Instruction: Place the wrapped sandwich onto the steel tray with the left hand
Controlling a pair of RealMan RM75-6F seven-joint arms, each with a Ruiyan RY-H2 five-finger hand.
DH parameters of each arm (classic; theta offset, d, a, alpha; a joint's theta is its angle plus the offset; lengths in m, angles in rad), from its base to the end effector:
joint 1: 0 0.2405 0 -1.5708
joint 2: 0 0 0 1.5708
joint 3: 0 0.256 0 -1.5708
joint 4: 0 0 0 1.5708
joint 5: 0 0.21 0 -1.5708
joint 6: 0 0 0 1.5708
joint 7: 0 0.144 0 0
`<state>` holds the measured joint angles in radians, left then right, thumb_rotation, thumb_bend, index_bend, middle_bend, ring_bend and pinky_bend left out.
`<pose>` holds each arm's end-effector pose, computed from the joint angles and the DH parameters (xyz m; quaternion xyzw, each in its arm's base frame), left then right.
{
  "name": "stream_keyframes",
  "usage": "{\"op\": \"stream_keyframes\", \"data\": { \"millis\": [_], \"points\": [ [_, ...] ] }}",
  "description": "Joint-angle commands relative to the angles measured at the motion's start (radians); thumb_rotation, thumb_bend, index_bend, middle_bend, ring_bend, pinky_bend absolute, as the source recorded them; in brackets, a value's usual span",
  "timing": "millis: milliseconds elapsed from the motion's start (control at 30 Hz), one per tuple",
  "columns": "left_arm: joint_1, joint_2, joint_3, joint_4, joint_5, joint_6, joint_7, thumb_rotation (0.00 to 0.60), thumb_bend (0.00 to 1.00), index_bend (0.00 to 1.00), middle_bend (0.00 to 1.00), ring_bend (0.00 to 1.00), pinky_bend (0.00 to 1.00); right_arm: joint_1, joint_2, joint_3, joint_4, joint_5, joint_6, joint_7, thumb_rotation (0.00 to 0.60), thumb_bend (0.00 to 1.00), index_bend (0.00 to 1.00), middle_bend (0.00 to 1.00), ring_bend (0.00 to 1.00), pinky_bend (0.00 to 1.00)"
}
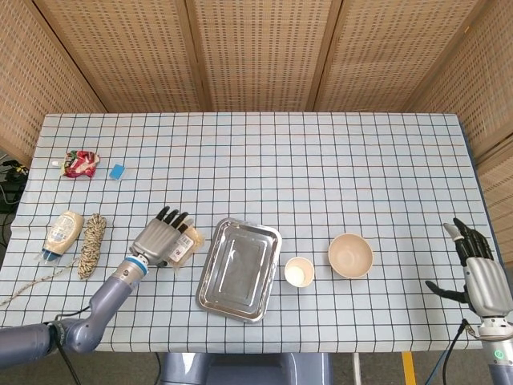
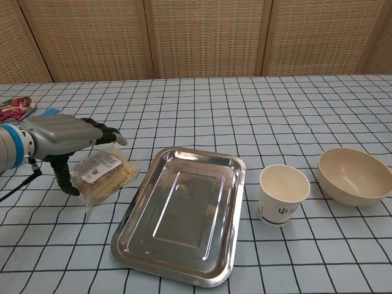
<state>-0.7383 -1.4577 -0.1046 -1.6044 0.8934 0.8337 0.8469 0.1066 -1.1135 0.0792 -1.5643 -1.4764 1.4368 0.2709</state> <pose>-0.1772 0.3166 -0.0208 -0.8386 -0.2857 -0.1803 0.4274 -0.3201 -0.1949 0.1653 0.5451 -0.4544 0.4499 0.5422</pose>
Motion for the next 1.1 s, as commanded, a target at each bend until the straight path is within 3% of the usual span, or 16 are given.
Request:
{"op": "stream_keyframes", "data": {
  "millis": [33,100,200,267,333,733,933,1100],
  "points": [
    [-0.027,-0.036,0.016,0.033,-0.025,0.005,0.013,0.600,0.00,0.00,0.00,0.00,0.00,-0.001,0.001,0.001,0.001,0.001,0.001,0.003,0.600,0.06,0.05,0.00,0.00,0.00],
    [-0.033,-0.051,0.025,0.045,-0.026,0.017,0.015,0.600,0.01,0.01,0.00,0.00,0.01,-0.002,0.002,0.002,0.002,0.001,0.003,0.006,0.600,0.06,0.05,0.00,0.00,0.00],
    [-0.015,-0.082,0.032,0.062,0.043,0.085,-0.030,0.600,0.16,0.25,0.08,0.13,0.21,-0.005,0.003,0.003,0.003,-0.002,0.010,0.010,0.600,0.06,0.05,0.00,0.00,0.00],
    [0.001,-0.090,0.037,0.071,0.091,0.124,-0.066,0.600,0.26,0.43,0.23,0.29,0.35,-0.006,0.003,0.002,0.003,-0.004,0.012,0.010,0.600,0.06,0.05,0.00,0.00,0.00],
    [0.011,-0.084,0.041,0.069,0.128,0.145,-0.098,0.600,0.28,0.49,0.28,0.33,0.39,-0.007,0.003,0.002,0.004,-0.005,0.013,0.010,0.600,0.06,0.05,0.00,0.00,0.00],
    [-0.005,0.023,-0.010,-0.116,0.265,0.200,-0.194,0.600,0.28,0.51,0.30,0.34,0.39,-0.005,0.004,0.004,-0.006,-0.007,0.011,0.008,0.600,0.06,0.05,0.00,0.00,0.00],
    [-0.055,-0.067,-0.021,-0.149,0.248,0.191,-0.117,0.600,0.28,0.49,0.29,0.34,0.38,-0.005,0.009,0.009,-0.003,-0.002,0.009,0.025,0.600,0.06,0.05,0.00,0.00,0.00],
    [-0.085,-0.162,-0.031,-0.126,0.200,0.185,-0.084,0.600,0.26,0.43,0.20,0.29,0.35,-0.007,0.013,0.012,0.004,0.001,0.012,0.043,0.600,0.06,0.05,0.00,0.00,0.00]
  ]
}}
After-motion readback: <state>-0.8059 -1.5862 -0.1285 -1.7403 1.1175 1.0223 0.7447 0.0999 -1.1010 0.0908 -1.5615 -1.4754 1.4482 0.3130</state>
